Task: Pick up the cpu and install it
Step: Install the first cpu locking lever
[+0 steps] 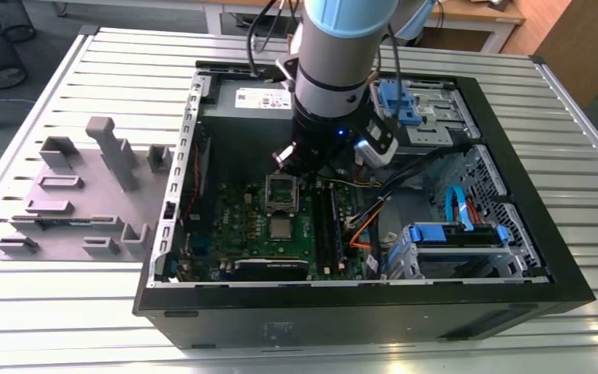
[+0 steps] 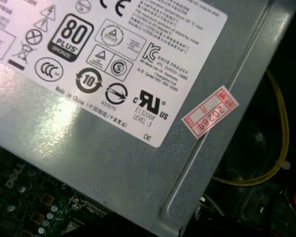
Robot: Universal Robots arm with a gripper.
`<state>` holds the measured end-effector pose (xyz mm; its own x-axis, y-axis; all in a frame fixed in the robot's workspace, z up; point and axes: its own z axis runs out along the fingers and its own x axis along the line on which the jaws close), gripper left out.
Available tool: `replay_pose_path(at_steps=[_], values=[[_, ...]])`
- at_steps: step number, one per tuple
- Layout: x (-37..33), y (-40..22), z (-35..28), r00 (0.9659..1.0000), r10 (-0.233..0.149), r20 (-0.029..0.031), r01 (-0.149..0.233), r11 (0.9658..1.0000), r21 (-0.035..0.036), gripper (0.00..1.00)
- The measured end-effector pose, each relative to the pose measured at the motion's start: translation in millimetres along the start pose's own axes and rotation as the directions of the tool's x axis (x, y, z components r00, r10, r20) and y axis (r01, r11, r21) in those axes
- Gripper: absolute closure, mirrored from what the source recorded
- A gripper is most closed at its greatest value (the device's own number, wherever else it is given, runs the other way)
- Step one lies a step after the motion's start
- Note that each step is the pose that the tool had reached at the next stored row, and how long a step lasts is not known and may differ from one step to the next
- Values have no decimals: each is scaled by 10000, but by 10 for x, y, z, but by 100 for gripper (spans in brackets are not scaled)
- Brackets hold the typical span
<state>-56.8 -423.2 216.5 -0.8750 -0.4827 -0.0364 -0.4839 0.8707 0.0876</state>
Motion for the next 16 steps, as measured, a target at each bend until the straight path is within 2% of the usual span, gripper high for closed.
replay_pose_path(at_steps=[3,16], values=[[-2,-2,11,9993,-382,-33,382,9993,-15,89],[-32,20,60,9991,-417,-38,417,9991,-16,89]])
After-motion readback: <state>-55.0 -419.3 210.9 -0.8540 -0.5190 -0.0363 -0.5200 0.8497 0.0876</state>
